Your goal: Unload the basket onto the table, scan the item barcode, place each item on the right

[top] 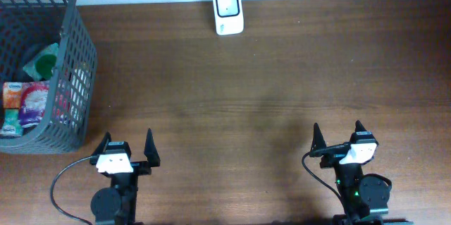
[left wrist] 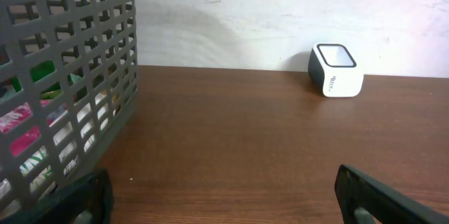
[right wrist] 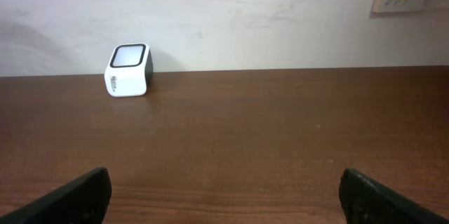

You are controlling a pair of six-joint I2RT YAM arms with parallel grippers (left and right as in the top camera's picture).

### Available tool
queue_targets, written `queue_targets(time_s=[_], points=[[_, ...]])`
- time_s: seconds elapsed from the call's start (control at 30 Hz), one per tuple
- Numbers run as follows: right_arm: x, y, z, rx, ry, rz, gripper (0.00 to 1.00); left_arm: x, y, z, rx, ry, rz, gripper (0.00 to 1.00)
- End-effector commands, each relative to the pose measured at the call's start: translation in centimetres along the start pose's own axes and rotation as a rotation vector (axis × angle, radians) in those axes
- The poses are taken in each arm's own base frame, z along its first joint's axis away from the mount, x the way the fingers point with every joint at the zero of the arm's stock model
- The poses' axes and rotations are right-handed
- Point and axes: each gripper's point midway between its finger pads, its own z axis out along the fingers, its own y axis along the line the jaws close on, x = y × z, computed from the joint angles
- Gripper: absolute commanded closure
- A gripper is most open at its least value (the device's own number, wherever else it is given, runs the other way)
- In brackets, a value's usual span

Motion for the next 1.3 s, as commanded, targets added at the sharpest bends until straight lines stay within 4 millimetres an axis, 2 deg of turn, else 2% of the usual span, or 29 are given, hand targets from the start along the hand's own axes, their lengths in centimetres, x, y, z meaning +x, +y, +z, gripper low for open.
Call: queue_targets(time_s=[0.0, 1.13, 1.2, 1.27], points=[[0.3, 0.1, 0.0, -0.001, 0.003, 0.007, 0.02, 0.2, 0.0, 0.0, -0.001, 0.001, -0.003, 0.01], [0.3, 0.1, 0.0, -0.001, 0.003, 0.007, 0.01, 0.2, 0.0, 0.0, -0.001, 0.002, -0.003, 0.01], [0.3, 0.1, 0.0, -0.001, 0.003, 0.007, 0.01, 0.1, 1.2, 0.0, -0.073, -0.004, -0.003, 0.01], [0.3, 0.1, 0.0, -0.001, 0.003, 0.007, 0.01, 0.1, 1.2, 0.0, -0.072, -0.003, -0.003, 0.01]])
